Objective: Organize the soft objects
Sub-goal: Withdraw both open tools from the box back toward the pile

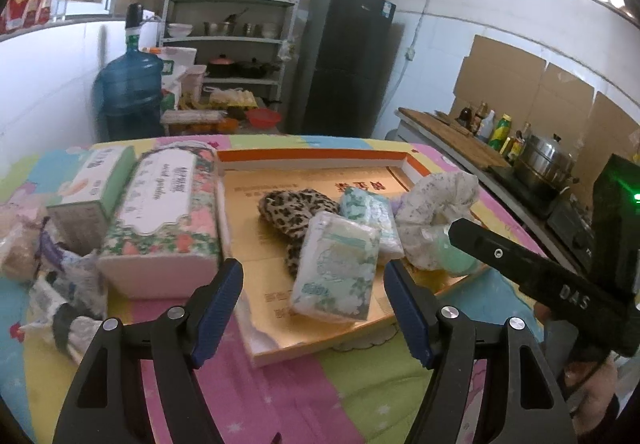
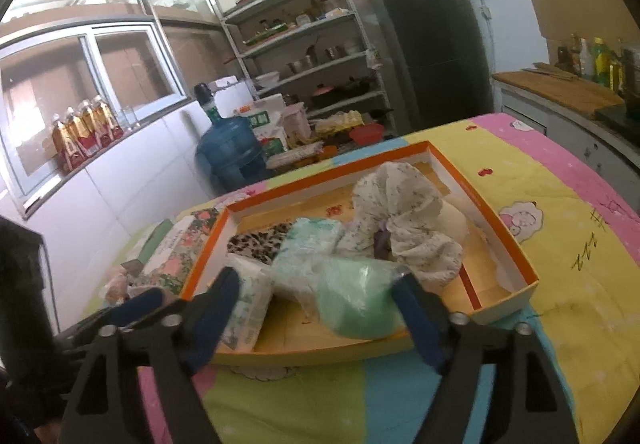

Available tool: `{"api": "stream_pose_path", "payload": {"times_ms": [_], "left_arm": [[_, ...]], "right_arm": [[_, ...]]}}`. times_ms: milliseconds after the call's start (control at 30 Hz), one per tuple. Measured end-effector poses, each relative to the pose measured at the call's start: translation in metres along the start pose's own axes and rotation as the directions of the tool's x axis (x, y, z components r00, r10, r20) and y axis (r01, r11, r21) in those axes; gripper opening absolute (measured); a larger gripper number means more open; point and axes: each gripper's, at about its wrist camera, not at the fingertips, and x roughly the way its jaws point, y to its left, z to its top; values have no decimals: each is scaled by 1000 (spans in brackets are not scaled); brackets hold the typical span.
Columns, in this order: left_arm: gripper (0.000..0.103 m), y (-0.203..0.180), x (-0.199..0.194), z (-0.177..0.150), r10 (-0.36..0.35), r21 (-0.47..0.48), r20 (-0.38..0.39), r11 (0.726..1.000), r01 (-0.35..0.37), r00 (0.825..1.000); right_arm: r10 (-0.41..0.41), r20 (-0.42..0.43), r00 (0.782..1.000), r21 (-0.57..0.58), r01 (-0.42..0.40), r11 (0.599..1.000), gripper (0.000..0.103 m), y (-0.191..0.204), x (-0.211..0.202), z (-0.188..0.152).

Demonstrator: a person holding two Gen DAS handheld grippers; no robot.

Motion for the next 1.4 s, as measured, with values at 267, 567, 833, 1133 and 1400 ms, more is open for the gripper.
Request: {"api": "stream_pose_path", "payload": {"times_ms": [267,567,833,1133,1400], "left_arm": [[74,24,-27,-1,25,-47,40,999,-23,999],[74,45,-46,-6,41,-79,77,996,-35,996],[74,79,-80,-13,124,-115,139,987,-108,982],[74,120,-119,-22,228,-134,186,969,-205,956],[74,160,-148,-37,292,-184,205,949,-256,934]], "right_arm": [[-65,-42,997,-16,65,998,85,0,8,-1],[-76,-16,997,11,76,997,85,-6,-20,-12],[2,51,999,-70,1,998,85,40,-43,-12],[57,56,997,-133,-49,990,85,89,-41,-13],[130,26,991,-212,-122,970,85,139,-33,-29]]}}
